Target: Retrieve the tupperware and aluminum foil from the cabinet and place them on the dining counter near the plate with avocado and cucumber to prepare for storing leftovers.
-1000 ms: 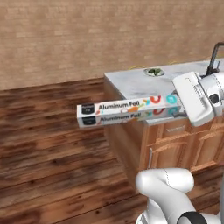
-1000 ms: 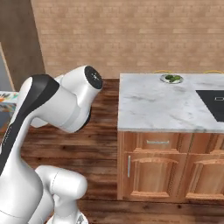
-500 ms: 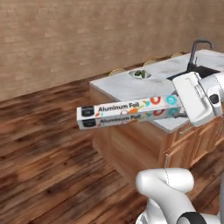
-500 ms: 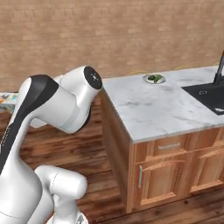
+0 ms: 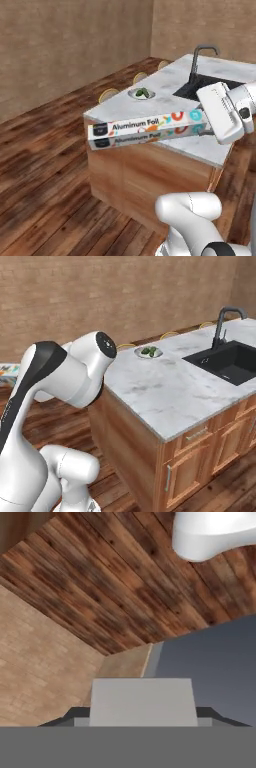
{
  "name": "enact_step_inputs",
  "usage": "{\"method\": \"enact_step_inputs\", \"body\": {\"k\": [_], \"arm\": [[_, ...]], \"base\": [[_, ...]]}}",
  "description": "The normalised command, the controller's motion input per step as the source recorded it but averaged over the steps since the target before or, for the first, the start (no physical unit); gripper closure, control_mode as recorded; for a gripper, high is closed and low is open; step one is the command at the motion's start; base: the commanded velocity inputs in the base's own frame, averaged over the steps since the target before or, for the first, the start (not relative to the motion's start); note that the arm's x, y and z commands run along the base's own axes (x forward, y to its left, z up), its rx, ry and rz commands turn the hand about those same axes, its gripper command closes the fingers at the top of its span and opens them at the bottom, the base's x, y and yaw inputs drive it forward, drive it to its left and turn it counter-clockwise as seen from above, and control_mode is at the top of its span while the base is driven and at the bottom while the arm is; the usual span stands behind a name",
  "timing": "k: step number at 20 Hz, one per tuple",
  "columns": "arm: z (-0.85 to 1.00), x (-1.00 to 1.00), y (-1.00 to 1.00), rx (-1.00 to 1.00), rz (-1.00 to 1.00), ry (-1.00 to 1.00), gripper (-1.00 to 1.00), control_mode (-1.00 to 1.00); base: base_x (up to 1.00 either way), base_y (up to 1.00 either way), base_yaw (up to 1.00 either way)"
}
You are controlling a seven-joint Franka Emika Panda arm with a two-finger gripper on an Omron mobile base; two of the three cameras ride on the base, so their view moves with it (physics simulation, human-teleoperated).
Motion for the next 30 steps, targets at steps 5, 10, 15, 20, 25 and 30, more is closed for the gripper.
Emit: {"method": "enact_step_inputs", "body": {"k": [5, 10, 15, 20, 25, 30], "arm": [[0.00, 0.00, 0.00, 0.00, 0.00, 0.00, 1.00, 1.00], [0.00, 0.00, 0.00, 0.00, 0.00, 0.00, 1.00, 1.00], [0.00, 0.00, 0.00, 0.00, 0.00, 0.00, 1.00, 1.00], [0.00, 0.00, 0.00, 0.00, 0.00, 0.00, 1.00, 1.00], [0.00, 0.00, 0.00, 0.00, 0.00, 0.00, 1.00, 1.00], [0.00, 0.00, 0.00, 0.00, 0.00, 0.00, 1.00, 1.00]], "base": [[0.68, 1.00, -0.54], [0.55, 1.00, -0.55], [0.20, 1.00, -0.52], [0.02, 1.00, -0.49], [0.00, 1.00, -0.46], [0.00, 1.00, -0.47]]}}
